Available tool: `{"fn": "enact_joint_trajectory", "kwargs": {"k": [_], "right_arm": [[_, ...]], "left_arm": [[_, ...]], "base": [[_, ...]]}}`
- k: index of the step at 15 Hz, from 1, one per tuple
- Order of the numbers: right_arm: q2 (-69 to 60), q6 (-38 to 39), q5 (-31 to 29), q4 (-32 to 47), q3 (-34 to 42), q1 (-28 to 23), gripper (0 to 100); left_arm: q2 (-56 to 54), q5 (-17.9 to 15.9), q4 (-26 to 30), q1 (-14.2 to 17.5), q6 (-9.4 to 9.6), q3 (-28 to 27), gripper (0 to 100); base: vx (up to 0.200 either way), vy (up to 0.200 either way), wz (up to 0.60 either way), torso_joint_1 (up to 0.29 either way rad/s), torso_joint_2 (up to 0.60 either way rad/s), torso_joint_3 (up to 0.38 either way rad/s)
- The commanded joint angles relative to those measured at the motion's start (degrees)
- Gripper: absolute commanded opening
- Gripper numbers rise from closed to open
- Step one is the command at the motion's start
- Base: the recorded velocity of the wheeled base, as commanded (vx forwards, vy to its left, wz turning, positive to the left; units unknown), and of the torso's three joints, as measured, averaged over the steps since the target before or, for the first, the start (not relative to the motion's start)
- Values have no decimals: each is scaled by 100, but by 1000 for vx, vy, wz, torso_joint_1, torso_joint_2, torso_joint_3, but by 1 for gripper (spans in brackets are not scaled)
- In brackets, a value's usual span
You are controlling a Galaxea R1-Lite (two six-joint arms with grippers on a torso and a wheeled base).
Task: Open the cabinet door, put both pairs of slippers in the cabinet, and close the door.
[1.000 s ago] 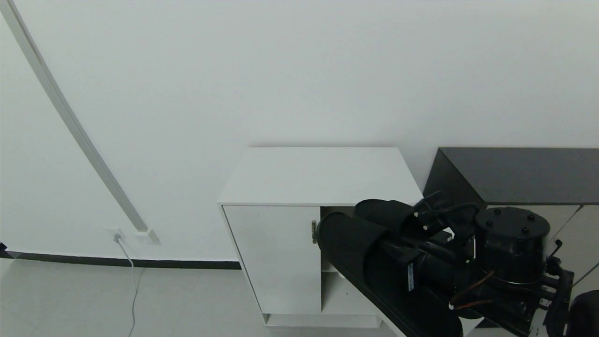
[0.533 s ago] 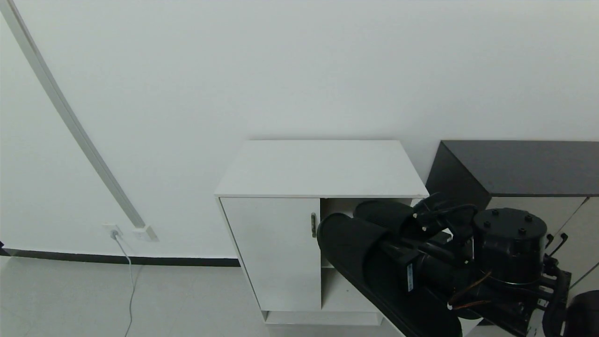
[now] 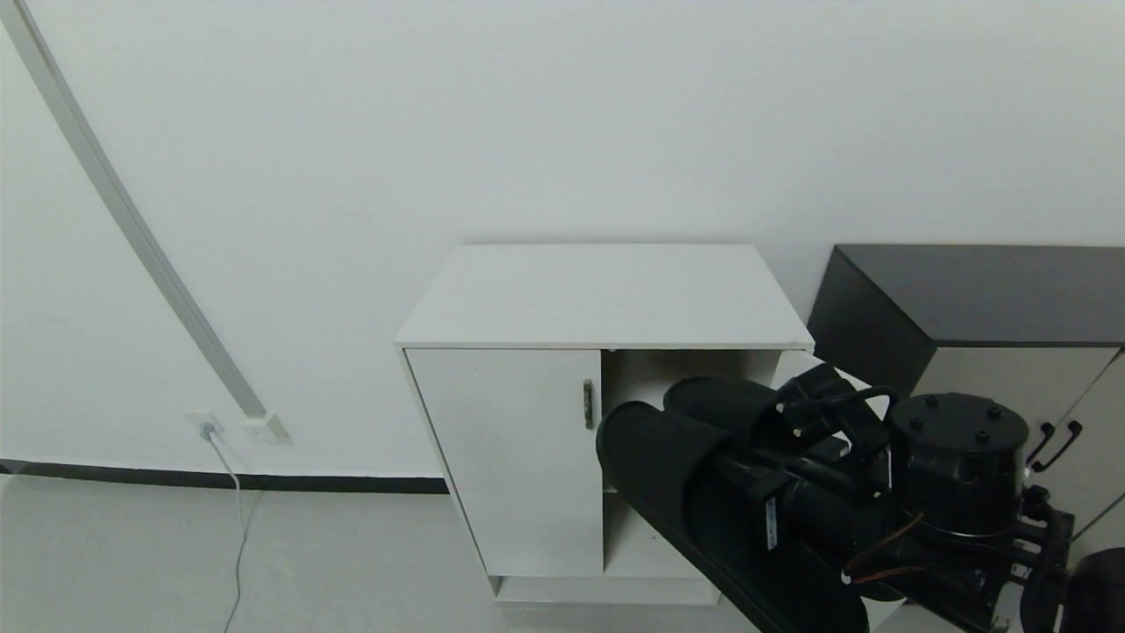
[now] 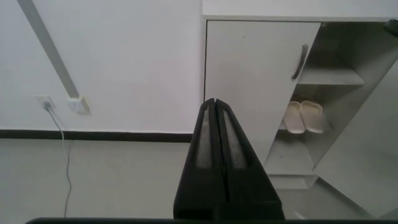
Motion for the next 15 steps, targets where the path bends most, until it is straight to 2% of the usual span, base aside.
{"fn": "enact_joint_trajectory", "kwargs": {"k": [1,15], "right_arm": [[9,-1,0,0,18,2,0],[0,-89,0,-149,106,11,0]], "left_arm": [[5,1,-1,1,0,0,0],[5,1,-1,1,0,0,0]], "base": [[0,0,0,-159,378,222],[0,0,0,-206,510,303]]}}
